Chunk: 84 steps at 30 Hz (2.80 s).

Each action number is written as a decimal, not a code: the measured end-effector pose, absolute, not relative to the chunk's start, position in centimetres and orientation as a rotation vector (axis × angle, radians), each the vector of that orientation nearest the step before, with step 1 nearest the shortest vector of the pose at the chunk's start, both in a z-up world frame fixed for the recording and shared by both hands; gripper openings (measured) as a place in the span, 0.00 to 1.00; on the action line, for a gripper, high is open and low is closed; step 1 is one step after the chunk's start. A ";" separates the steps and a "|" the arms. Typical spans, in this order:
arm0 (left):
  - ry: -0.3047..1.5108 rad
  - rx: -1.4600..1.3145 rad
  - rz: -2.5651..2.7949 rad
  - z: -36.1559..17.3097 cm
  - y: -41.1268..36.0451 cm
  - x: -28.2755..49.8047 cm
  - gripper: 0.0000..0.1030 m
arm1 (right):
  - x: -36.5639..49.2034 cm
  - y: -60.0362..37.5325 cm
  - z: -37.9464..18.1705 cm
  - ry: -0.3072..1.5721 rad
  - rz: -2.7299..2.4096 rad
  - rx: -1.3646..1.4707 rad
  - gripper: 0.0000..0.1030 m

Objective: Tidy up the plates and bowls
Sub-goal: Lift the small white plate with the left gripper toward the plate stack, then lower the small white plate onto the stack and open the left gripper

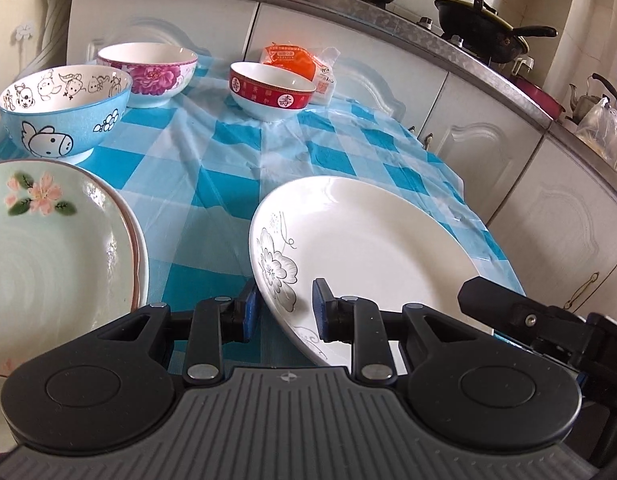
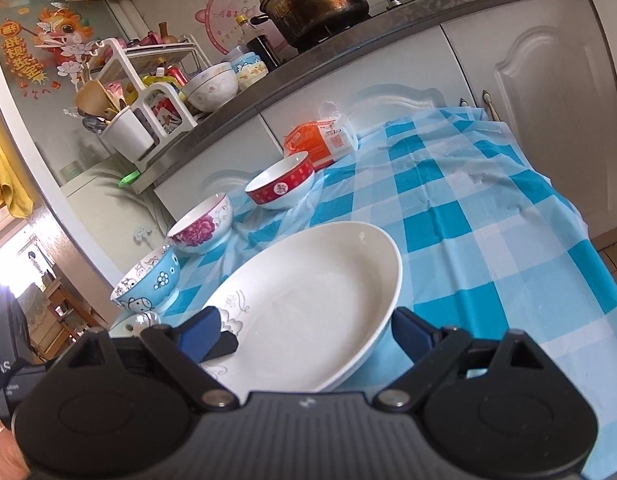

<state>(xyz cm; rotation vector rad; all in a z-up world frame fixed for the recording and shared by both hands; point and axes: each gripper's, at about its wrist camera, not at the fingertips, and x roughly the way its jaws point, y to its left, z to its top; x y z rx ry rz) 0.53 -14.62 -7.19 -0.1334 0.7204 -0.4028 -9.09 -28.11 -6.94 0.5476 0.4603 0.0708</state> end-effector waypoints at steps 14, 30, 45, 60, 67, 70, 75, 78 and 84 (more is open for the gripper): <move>0.651 -0.162 -0.421 -7.7 -15.5 1.8 0.57 | -9.4 -28.4 -7.0 0.442 -0.023 0.518 0.96; 0.610 -0.189 -0.448 -8.5 -15.5 3.5 0.37 | -6.8 -29.2 -7.7 0.477 -0.093 0.528 0.74; 0.604 -0.208 -0.472 -8.7 -15.4 3.4 0.32 | -5.5 -29.6 -8.0 0.464 -0.043 0.613 0.74; 0.523 -0.228 -0.459 -4.9 -13.2 0.9 0.31 | -6.8 -27.3 -5.1 0.433 -0.029 0.533 0.74; 0.490 -0.231 -0.413 -2.6 -10.1 -0.9 0.31 | -6.4 -25.3 -3.4 0.414 0.031 0.536 0.75; 0.487 -0.239 -0.373 -2.0 -8.3 -1.5 0.31 | -6.0 -23.9 -2.5 0.409 0.075 0.532 0.75; 0.473 -0.247 -0.299 -1.1 -5.1 -2.4 0.31 | -5.1 -20.8 -1.4 0.413 0.155 0.508 0.75; 0.466 -0.253 -0.248 -1.0 -3.1 -2.8 0.31 | -4.3 -18.9 -1.0 0.425 0.207 0.507 0.75; 0.475 -0.271 -0.131 -1.2 0.6 -3.4 0.31 | -2.9 -14.7 -0.9 0.453 0.309 0.470 0.75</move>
